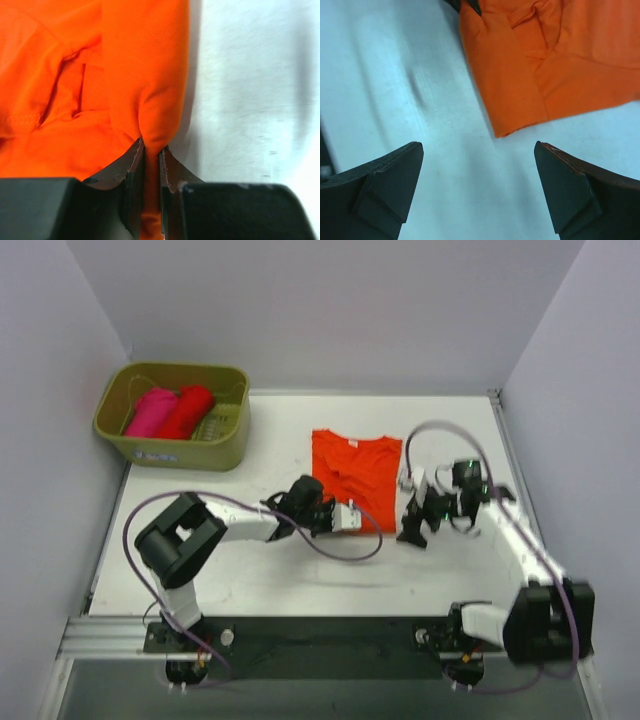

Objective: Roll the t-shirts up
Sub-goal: Roll the T-shirt to the center of the board.

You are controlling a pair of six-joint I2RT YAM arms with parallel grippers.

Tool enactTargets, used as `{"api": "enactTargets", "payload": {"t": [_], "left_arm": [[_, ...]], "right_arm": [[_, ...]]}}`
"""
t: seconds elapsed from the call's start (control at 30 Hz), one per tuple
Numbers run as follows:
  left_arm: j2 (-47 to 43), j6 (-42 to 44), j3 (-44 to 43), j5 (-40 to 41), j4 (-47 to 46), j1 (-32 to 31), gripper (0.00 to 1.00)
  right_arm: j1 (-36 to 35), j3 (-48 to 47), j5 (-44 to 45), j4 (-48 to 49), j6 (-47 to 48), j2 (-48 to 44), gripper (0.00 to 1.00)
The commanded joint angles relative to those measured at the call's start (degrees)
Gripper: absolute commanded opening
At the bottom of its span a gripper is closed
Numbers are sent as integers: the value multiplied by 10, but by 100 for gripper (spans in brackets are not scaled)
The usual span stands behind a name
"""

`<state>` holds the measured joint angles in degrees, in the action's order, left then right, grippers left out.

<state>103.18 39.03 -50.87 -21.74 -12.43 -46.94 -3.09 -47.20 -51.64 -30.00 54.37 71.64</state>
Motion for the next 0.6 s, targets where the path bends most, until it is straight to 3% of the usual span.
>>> {"api": "enactTargets", "payload": {"t": [0.0, 0.13, 0.37, 0.57], "left_arm": [[-10, -38, -25, -113, 79, 0, 12], [-10, -42, -28, -150, 86, 0, 13], [-9, -31, -36, -168, 105, 1, 13], [-2, -33, -48, -168, 120, 5, 13]], "right_arm": [[-74, 228, 121, 318, -1, -160, 100], [-124, 292, 122, 362, 15, -224, 100], [-169, 261, 147, 361, -1, -175, 100], [-176, 236, 110, 303, 69, -176, 96]]}}
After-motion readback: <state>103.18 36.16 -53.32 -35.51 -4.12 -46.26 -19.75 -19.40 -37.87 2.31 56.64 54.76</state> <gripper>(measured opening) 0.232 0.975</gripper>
